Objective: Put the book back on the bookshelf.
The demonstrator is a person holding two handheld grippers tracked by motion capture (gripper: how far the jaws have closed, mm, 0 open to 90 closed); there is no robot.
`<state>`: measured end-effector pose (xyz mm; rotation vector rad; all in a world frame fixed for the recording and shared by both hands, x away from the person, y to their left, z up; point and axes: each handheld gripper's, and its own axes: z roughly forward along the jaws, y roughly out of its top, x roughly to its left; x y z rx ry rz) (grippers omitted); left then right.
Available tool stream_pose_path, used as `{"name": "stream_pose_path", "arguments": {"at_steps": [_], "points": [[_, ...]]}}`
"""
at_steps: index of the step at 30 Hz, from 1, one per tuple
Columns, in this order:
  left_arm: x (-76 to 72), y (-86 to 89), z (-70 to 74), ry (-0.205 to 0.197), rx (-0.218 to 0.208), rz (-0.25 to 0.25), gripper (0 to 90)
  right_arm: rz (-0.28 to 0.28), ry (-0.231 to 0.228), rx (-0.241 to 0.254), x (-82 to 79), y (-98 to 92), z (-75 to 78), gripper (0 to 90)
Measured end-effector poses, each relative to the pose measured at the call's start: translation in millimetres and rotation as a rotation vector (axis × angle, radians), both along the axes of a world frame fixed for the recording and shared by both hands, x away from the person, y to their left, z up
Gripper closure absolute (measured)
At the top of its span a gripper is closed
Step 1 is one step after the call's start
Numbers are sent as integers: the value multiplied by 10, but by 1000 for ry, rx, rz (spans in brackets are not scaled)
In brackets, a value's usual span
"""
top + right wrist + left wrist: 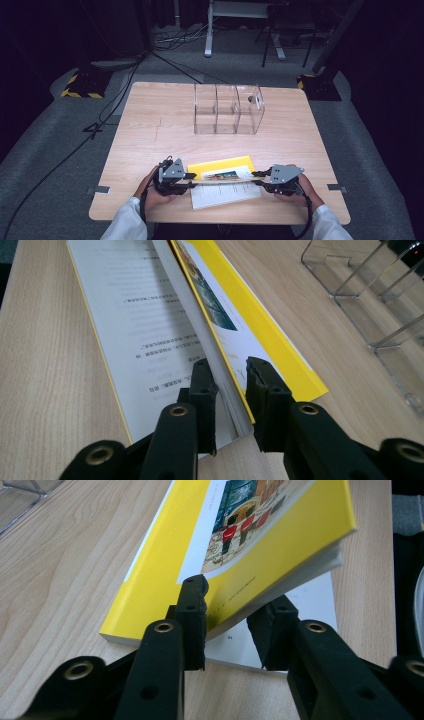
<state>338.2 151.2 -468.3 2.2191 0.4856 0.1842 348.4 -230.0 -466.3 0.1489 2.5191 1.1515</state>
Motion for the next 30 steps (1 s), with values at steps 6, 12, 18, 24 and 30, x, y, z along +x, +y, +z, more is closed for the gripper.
{"name": "stream_pose_path", "arguments": {"at_steps": [6,12,18,24,30], "points": [[-104,-41,162,-17,-15,61,506,11,-25,-8,-42,37,53,782],[-251,-257,276,-67,28,99,412,28,-44,-30,-100,144,84,793],[-315,-555,291,-100,94,147,335,24,-37,-35,-127,229,101,797],[-353,-838,266,-114,152,176,304,37,-34,-56,-171,351,101,793],[-336,-1022,169,-125,234,176,325,45,-28,-64,-206,464,116,792]]}}
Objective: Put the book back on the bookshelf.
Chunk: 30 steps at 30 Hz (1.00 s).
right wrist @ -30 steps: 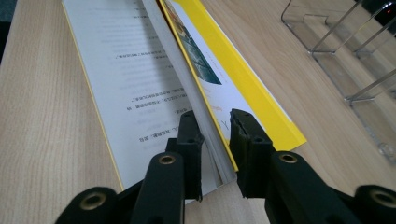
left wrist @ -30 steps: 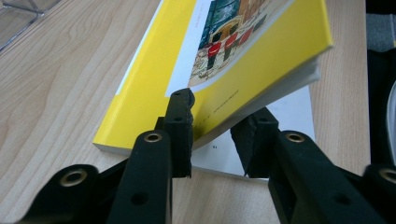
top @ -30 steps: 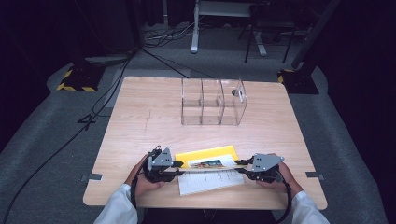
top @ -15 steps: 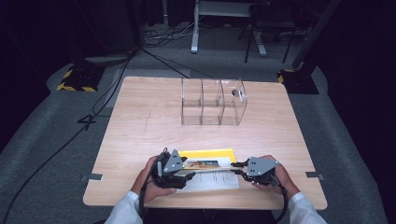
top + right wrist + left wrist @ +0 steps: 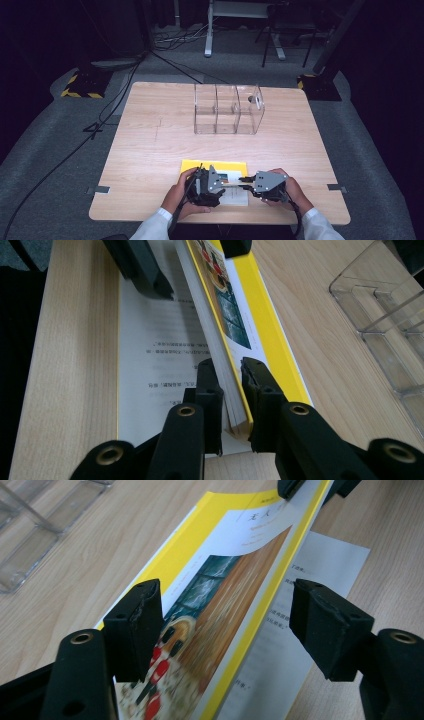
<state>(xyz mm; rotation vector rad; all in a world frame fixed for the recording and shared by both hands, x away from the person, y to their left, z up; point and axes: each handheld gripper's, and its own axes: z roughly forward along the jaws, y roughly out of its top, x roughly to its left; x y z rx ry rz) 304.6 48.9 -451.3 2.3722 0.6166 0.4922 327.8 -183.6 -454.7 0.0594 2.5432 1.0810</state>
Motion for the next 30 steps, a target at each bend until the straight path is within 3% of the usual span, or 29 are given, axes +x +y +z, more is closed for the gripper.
{"name": "stream_pose_path", "arguments": {"at_steps": [3,5,7,10,11,12,15,18,22,23,26,29,30], "points": [[17,-38,-52,-14,38,12,422,8,-3,-5,-16,49,3,792],[20,-28,-75,-13,55,-8,568,14,-7,-11,-32,82,3,791],[6,-6,-88,-23,64,-40,660,11,-9,-9,-43,99,1,782],[-10,15,-83,-39,64,-56,721,8,5,16,-33,101,-2,767],[-15,53,-80,-46,55,-70,738,12,23,55,-10,80,-4,732],[-9,83,-75,-47,42,-76,750,5,28,64,4,70,-8,700],[7,184,-53,-18,3,-88,764,-23,55,71,89,10,-63,654],[15,263,-43,-7,-30,-103,770,-39,81,93,167,-50,-110,704],[27,293,-38,5,-42,-111,769,-9,50,96,164,-55,-101,752],[37,304,-30,18,-48,-110,762,7,14,69,139,-31,-82,773],[53,327,-20,33,-75,-109,716,26,-12,50,118,-19,-54,789],[52,321,-15,25,-51,-86,681,41,-29,29,105,5,-18,800],[55,307,-16,19,-34,-65,607,48,-32,28,95,16,10,806]]}}
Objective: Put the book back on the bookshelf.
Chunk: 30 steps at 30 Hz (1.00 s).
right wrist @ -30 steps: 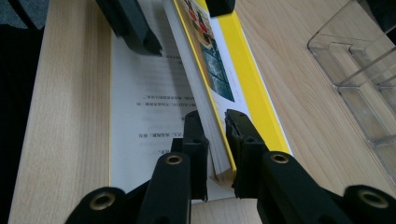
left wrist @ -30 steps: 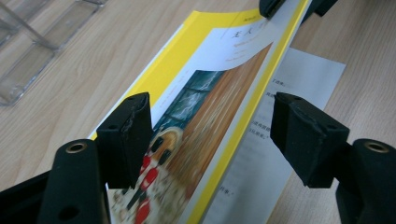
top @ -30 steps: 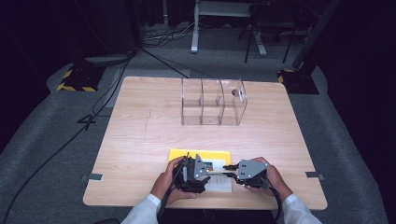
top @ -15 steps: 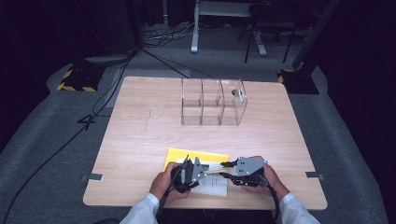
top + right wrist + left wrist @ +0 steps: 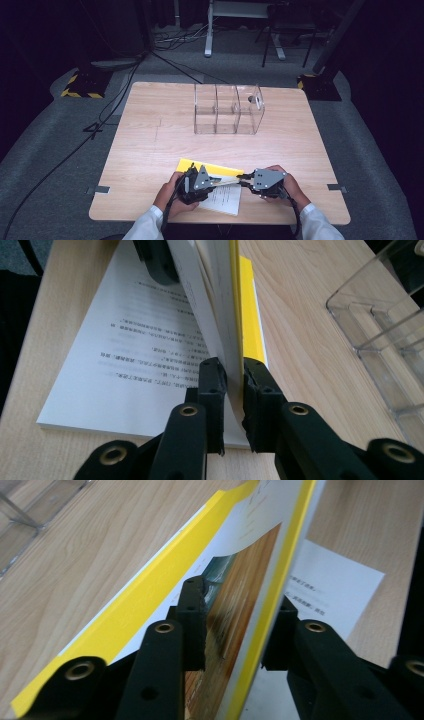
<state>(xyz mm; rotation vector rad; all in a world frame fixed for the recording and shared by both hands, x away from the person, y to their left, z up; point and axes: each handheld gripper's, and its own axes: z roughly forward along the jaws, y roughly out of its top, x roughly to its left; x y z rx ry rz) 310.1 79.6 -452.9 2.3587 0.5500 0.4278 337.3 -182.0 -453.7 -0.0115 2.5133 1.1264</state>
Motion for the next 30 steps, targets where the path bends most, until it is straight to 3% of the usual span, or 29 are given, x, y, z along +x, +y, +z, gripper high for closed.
{"name": "stream_pose_path", "arguments": {"at_steps": [1,9,10,13,16,21,22,25,27,30], "points": [[-1,-7,5,6,12,3,527,9,-1,4,-9,7,26,812],[-47,-1,50,-34,49,30,449,27,-15,-9,-34,93,192,821],[-55,3,55,-40,52,26,460,29,-15,-12,-41,106,212,822],[-81,28,84,-71,34,13,699,34,-27,-17,-55,138,257,821],[-97,48,110,-93,39,-8,759,25,-34,-14,-72,166,313,806],[-93,151,148,-108,-29,-1,791,-34,5,80,-48,142,373,694],[-89,173,152,-106,-44,2,792,-74,9,118,-24,88,393,610],[-78,252,174,-94,-90,10,793,-146,30,163,46,-66,383,547],[-77,279,189,-95,-105,19,794,-205,102,219,129,-238,325,542],[-66,299,208,-97,-119,29,800,-263,165,182,209,-320,140,522]]}}
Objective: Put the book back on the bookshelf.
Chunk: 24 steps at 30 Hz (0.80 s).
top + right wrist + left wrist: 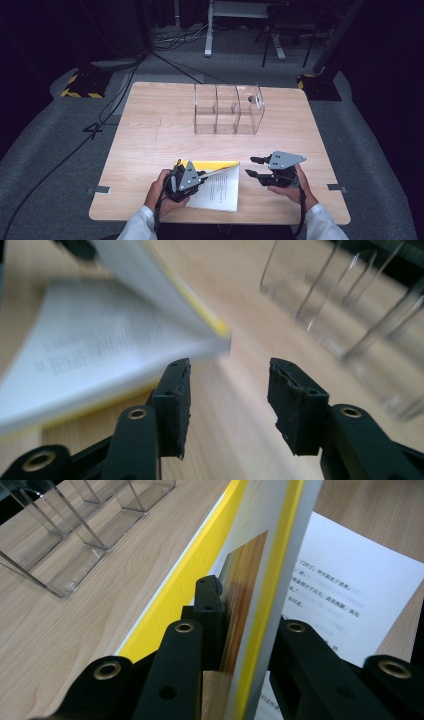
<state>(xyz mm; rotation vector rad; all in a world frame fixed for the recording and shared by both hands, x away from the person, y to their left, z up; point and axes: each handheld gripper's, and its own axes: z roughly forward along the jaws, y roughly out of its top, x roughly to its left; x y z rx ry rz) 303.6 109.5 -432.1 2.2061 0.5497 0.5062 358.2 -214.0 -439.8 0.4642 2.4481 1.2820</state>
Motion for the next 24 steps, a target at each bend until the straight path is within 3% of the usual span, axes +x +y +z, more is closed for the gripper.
{"name": "stream_pose_path", "arguments": {"at_steps": [2,4,5,9,10,12,18,24], "points": [[7,3,7,4,-9,11,800,-8,40,-72,47,22,-196,506],[-1,-7,10,-2,3,13,800,-7,80,-91,85,61,-321,462],[-4,-11,5,0,3,13,799,2,99,-78,90,89,-355,447],[-13,-18,-10,7,6,10,795,12,74,-27,64,213,-318,391],[-13,-1,-7,11,-13,19,794,5,64,-29,62,230,-309,374],[-6,48,1,31,-43,23,791,-3,73,17,79,238,-292,373],[-40,100,-41,65,-74,26,771,-9,62,102,67,292,-228,364],[-81,189,-50,80,-97,33,742,5,13,109,38,440,-141,360]]}}
